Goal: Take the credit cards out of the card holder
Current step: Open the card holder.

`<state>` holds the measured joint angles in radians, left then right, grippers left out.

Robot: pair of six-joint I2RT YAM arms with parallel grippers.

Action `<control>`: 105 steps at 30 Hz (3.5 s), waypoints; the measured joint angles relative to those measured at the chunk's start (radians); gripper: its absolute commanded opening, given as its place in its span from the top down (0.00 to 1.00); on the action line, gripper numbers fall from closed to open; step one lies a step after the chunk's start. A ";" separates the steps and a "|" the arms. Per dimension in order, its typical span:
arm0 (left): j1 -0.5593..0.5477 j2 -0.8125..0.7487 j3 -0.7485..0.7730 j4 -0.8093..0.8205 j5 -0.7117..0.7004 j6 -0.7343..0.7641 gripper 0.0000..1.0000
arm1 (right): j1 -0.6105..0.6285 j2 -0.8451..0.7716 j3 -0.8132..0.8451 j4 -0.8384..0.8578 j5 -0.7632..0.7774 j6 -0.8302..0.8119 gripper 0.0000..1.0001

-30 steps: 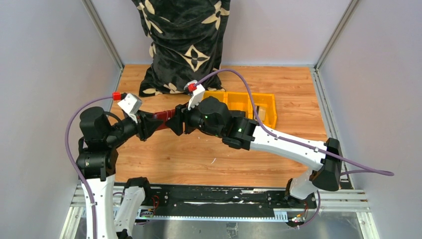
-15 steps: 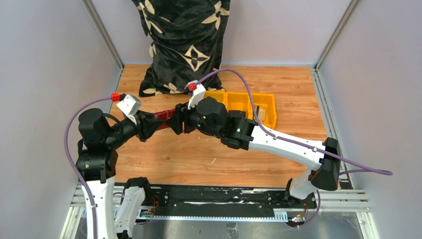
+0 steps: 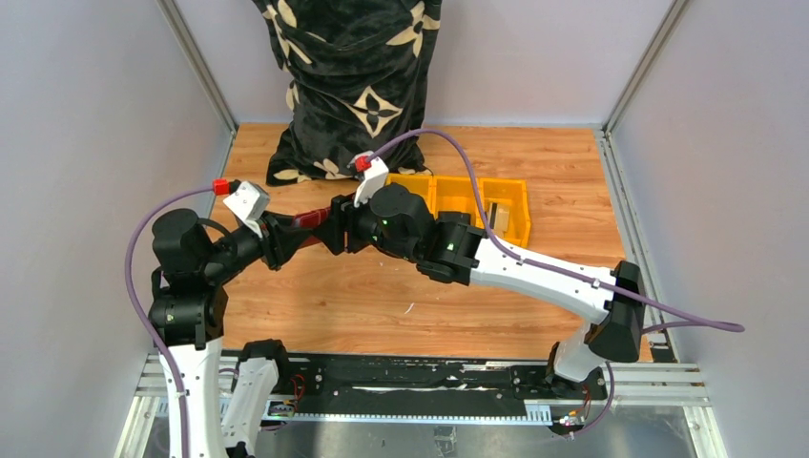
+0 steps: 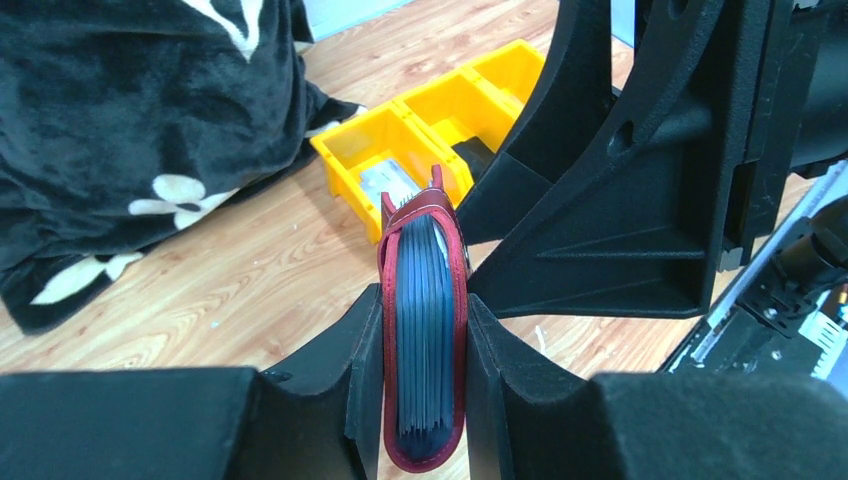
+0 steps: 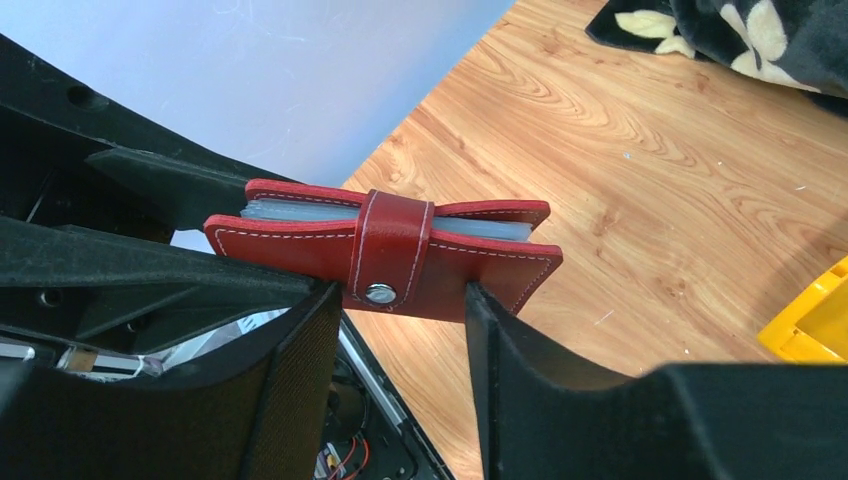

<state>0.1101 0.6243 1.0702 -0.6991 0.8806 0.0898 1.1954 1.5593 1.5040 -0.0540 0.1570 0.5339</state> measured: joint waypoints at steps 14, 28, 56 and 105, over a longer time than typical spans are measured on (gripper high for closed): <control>0.006 -0.019 -0.038 0.014 -0.029 0.005 1.00 | 0.011 0.043 0.044 -0.032 0.037 -0.018 1.00; -0.002 -0.039 -0.061 -0.045 0.055 0.051 1.00 | -0.014 -0.136 -0.072 0.031 0.019 -0.089 0.38; 0.000 -0.020 0.138 -0.055 0.308 -0.136 1.00 | -0.101 -0.331 -0.429 0.410 -0.644 -0.421 0.30; 0.003 -0.030 0.177 -0.029 0.442 -0.229 1.00 | -0.156 -0.227 -0.357 0.788 -0.905 -0.197 0.80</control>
<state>0.1127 0.5945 1.2476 -0.7284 1.3228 -0.1387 1.0393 1.3327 1.1469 0.7341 -0.7483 0.3367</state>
